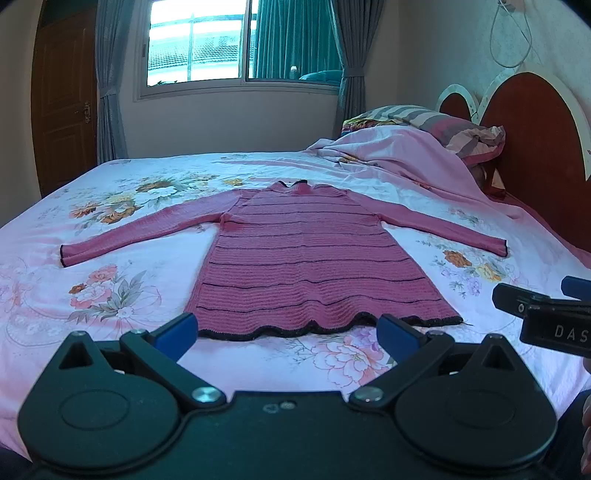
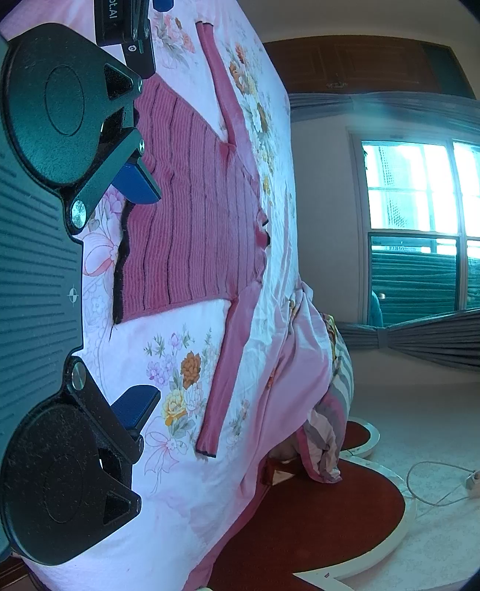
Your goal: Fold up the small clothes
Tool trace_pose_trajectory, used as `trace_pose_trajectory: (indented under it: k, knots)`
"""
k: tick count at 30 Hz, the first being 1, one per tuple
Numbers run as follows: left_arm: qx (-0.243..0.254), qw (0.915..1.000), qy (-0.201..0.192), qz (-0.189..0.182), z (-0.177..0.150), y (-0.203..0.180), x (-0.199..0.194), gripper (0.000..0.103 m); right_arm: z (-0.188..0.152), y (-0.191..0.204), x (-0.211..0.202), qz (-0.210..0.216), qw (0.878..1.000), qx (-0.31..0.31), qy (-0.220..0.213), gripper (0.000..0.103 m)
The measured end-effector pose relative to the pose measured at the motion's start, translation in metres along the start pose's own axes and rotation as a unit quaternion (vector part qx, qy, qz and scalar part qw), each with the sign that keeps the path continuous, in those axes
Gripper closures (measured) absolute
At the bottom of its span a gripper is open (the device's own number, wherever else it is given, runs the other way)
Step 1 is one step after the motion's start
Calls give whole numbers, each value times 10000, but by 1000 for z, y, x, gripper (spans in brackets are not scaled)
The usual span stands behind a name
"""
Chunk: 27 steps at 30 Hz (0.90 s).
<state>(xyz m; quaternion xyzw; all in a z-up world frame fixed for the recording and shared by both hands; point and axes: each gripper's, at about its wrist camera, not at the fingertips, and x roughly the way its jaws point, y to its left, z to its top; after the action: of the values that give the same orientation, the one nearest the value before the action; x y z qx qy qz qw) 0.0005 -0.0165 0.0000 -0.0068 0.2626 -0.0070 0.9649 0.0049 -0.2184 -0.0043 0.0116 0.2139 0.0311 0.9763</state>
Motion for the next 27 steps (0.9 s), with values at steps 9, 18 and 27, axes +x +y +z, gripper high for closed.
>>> trace_pose_trajectory:
  k: [9, 18, 27]
  knots:
    - [-5, 10000, 2, -7, 0, 0, 0, 1, -1, 1, 0, -4, 10000, -15, 6, 0]
    - [-2, 10000, 9, -10, 0, 0, 0, 1, -1, 2, 0, 4, 10000, -11, -4, 0]
    - [-9, 10000, 16, -16, -2, 0, 0, 1, -1, 1, 0, 9, 10000, -2, -13, 0]
